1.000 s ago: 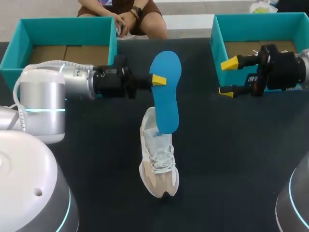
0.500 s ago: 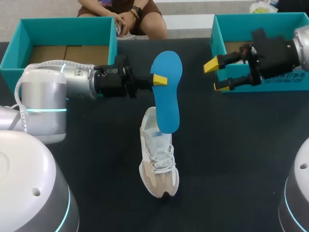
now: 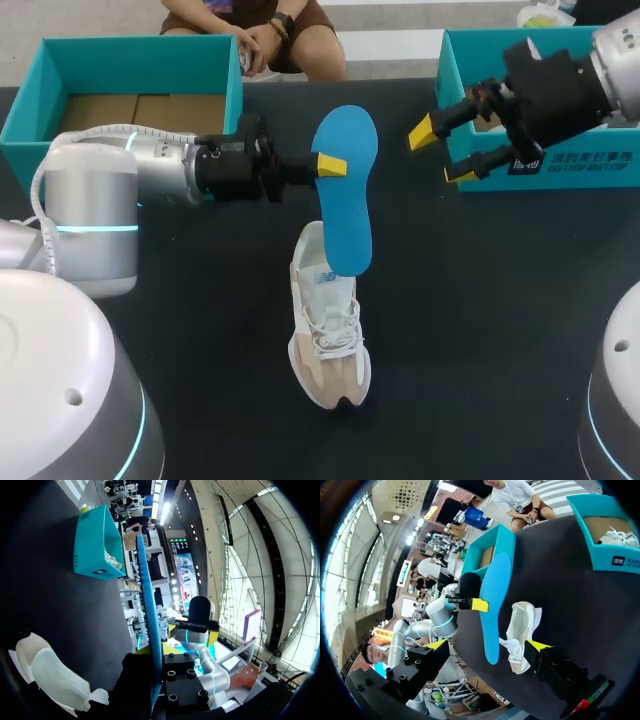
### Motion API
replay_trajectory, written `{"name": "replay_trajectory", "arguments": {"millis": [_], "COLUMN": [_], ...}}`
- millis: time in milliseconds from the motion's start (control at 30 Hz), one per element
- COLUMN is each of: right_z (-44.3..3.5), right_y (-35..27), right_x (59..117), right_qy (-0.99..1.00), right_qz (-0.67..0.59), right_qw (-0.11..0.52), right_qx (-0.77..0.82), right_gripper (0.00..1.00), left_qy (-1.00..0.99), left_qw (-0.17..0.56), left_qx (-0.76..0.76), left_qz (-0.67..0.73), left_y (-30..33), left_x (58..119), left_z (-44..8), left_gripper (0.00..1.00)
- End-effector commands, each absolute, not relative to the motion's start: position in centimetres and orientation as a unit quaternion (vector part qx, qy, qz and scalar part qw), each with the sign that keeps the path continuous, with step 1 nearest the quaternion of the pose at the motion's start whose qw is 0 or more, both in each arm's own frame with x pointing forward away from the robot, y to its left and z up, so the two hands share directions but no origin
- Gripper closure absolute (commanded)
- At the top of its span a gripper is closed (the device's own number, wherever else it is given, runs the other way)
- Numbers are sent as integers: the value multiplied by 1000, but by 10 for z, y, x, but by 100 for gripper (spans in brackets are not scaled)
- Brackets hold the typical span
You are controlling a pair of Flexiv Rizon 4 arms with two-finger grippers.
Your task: Take the shoe out of the shoebox, open the shoe tongue, remove and reinsert the insole, then place the shoe into the shoebox
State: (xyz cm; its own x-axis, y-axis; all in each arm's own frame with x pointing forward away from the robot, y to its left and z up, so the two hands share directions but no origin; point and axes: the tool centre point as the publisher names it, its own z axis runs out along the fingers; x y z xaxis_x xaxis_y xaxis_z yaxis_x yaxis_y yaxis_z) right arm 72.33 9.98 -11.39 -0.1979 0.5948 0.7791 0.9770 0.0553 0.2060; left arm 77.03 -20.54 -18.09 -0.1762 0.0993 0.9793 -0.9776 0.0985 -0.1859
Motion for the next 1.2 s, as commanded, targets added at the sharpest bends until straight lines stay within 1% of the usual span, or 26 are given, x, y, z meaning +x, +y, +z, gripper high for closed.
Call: {"name": "replay_trajectory", "arguments": {"millis": [33,67,100,133,233,400,533,667,867,1067,1200], "right_z": [-115,-114,-113,-112,-112,-114,-109,-104,-93,-82,-84], "right_y": [100,103,108,110,122,134,147,157,175,194,198], "right_x": [722,724,727,728,729,728,729,728,730,730,731], "right_qy": [-679,-683,-693,-704,-717,-726,-739,-740,-746,-742,-738], "right_qz": [-371,-357,-309,-290,-250,-244,-210,-198,-119,-9,17], "right_qw": [257,253,234,228,182,117,40,-1,-22,-40,-44], "right_qx": [-580,-584,-608,-607,-625,-633,-639,-643,-654,-669,-673], "right_gripper": [0,0,0,0,0,0,0,0,0,0,0], "left_qy": [-547,-547,-547,-547,-547,-547,-547,-547,-547,-547,-547], "left_qw": [500,500,500,500,500,500,500,500,500,500,500], "left_qx": [402,402,402,402,402,402,402,402,402,402,402], "left_qz": [537,537,537,537,537,537,537,537,537,537,537], "left_y": [-205,-205,-205,-205,-205,-205,-205,-205,-205,-205,-205], "left_x": [770,770,770,770,770,770,770,770,770,770,770], "left_z": [-181,-181,-181,-181,-181,-181,-181,-181,-181,-181,-181], "left_gripper": [100,100,100,100,100,100,100,100,100,100,100]}}
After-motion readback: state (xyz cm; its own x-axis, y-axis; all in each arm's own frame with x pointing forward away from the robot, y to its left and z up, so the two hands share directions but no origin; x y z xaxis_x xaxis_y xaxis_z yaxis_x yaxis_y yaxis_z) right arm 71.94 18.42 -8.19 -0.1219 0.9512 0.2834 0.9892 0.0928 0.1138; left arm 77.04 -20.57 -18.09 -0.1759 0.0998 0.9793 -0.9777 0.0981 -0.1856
